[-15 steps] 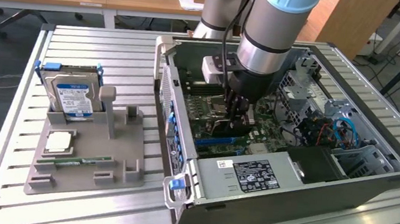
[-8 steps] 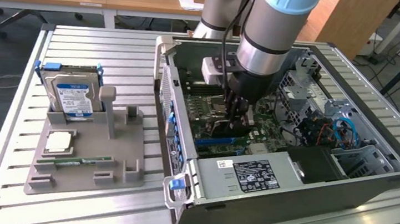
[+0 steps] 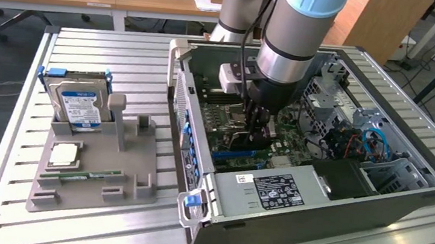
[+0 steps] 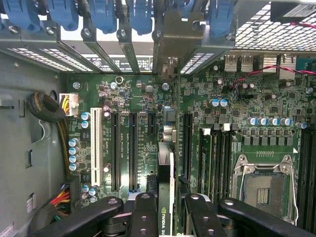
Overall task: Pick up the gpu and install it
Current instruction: 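Insert the gpu into the slot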
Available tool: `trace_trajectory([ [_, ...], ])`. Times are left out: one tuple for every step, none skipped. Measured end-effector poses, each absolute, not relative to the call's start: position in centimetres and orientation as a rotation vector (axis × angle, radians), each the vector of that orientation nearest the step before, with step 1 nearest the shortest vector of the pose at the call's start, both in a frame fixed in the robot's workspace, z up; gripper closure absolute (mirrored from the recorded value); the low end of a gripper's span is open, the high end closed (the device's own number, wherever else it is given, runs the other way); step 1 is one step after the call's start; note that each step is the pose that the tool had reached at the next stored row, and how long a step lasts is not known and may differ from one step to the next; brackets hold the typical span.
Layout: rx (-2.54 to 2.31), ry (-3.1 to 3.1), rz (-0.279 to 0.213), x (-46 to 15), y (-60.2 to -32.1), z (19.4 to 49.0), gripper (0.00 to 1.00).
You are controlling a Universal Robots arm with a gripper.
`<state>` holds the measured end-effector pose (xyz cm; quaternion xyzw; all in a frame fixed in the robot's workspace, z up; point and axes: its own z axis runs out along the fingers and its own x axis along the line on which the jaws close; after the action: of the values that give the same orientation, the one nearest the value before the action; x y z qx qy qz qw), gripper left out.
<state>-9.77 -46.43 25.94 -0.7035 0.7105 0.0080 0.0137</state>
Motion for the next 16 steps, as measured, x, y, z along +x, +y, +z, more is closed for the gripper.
trace_trajectory([
  [-2.191,2.213,0.025,-9.77,-46.43,25.94,0.74],
  [-2.191,2.213,0.025,-9.77,-46.42,25.90,0.74],
  [-2.190,2.212,0.025,-9.77,-46.42,25.81,0.74],
  [-2.191,2.213,0.025,-9.77,-46.42,25.74,0.74],
  [-2.191,2.213,0.025,-9.77,-46.42,25.70,0.74],
  [-2.191,2.213,0.025,-9.77,-46.42,25.65,0.74],
  [-2.191,2.213,0.025,-9.77,-46.42,25.60,0.74],
  [-2.191,2.213,0.025,-9.77,-46.43,25.56,0.74],
  [-2.191,2.213,0.025,-9.77,-46.42,25.51,0.74],
  [-2.191,2.213,0.025,-9.77,-46.42,25.46,0.74],
  [-2.191,2.213,0.025,-9.77,-46.43,25.45,0.74],
  [-2.191,2.213,0.025,-9.77,-46.42,25.44,0.74],
  [-2.191,2.213,0.025,-9.77,-46.43,25.44,0.74],
  [-2.191,2.213,0.025,-9.77,-46.42,25.44,0.74],
  [-2.191,2.213,0.025,-9.77,-46.43,25.44,0.74],
  [-2.191,2.213,0.025,-9.77,-46.43,25.44,0.74],
])
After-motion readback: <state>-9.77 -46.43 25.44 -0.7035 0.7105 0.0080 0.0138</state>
